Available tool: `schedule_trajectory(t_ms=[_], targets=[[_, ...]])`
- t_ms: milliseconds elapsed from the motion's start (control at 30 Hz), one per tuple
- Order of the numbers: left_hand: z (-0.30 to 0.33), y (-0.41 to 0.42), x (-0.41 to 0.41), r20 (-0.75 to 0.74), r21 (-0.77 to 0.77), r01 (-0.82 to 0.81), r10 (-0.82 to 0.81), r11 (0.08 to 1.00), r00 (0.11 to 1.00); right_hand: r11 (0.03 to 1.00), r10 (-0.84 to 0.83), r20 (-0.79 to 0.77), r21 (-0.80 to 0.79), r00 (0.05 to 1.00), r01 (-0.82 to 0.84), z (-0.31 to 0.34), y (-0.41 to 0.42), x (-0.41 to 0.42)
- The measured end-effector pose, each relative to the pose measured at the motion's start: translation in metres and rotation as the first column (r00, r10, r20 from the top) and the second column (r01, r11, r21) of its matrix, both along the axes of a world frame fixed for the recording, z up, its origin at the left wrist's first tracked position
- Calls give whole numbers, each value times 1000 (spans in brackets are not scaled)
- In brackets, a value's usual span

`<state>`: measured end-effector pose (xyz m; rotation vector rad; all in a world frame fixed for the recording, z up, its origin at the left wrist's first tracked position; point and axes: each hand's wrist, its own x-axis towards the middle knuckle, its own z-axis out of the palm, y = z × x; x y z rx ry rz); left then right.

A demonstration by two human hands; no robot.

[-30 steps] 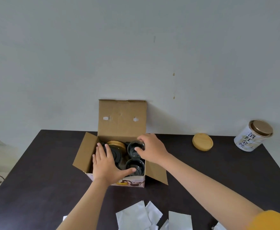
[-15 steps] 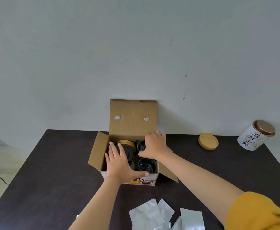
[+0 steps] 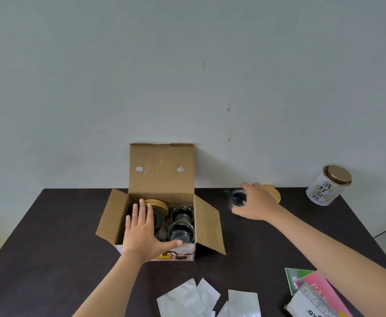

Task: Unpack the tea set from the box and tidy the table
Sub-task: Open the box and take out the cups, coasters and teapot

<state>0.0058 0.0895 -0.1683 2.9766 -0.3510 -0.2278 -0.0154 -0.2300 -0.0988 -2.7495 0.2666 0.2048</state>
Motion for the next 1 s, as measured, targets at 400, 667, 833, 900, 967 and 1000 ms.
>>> schedule_trajectory(t_ms=[400,667,833,900,967,1000], targets=[[-3,-2,0,44,5,-19,19,1000,999,973,-200,-323,-179,925,148,-58,-170,-49],[-4,-3,0,44,-2,-29,29,1000,999,979,-164,-306,-166,938,117,-69,-220,-18],[-5,-4,0,47,-6,-43,43,999,998,981,-144,-302,-168,943,96,-71,-243,16],[-5,-5,0,49,-11,-44,45,999,998,982,-132,-296,-168,946,85,-72,-251,29],[-6,-5,0,53,-11,-42,43,999,998,983,-118,-295,-171,948,69,-74,-258,41],[-6,-4,1,53,-13,-43,43,999,998,984,-109,-295,-170,949,60,-75,-261,46]])
